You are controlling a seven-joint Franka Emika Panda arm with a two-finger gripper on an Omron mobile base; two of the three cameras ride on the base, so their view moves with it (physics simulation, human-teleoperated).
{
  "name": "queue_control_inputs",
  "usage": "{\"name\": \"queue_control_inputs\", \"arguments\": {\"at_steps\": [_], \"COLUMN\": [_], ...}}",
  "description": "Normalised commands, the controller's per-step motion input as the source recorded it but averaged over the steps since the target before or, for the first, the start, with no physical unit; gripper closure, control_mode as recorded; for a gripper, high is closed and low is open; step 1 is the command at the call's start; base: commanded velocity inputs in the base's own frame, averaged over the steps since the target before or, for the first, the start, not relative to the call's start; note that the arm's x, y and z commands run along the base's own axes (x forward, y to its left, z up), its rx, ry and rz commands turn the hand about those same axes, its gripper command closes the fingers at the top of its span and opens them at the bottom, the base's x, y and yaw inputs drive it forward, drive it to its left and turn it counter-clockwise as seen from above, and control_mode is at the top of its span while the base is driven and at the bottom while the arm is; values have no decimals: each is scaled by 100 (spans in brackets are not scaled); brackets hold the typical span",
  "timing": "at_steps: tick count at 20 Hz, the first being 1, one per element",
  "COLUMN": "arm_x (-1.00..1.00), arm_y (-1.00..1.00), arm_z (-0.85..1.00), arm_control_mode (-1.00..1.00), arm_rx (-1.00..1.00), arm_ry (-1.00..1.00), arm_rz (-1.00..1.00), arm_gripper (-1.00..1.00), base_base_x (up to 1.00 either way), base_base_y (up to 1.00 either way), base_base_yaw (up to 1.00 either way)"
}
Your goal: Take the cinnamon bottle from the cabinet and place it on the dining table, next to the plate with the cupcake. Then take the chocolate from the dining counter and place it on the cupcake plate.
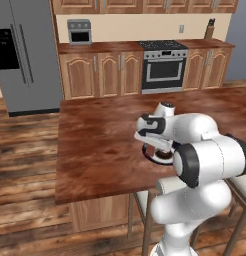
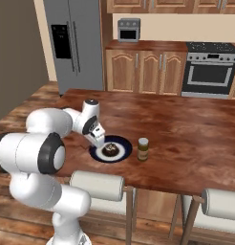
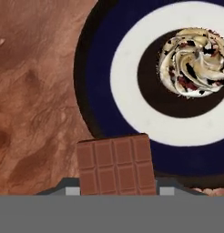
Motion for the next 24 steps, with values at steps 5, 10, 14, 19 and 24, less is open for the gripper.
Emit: {"name": "queue_control_inputs", "arguments": {"at_steps": [5,10,14,19,24], "arm_x": [43,30,13,0,2], "arm_y": [-12,0,-2,-7,-16], "arm_z": [-9,-25,-32,-22,-17], "arm_control_mode": [-100,-100,-100,-100,-100], "arm_rx": [0,-6,-15,-15,-6], "arm_ry": [-9,-8,-4,-1,-1], "arm_rz": [14,18,19,19,16], "arm_gripper": [100,100,100,100,100], "base_base_x": [0,0,0,0,0], "base_base_y": [0,0,0,0,0], "base_base_yaw": [0,0,0,0,0]}}
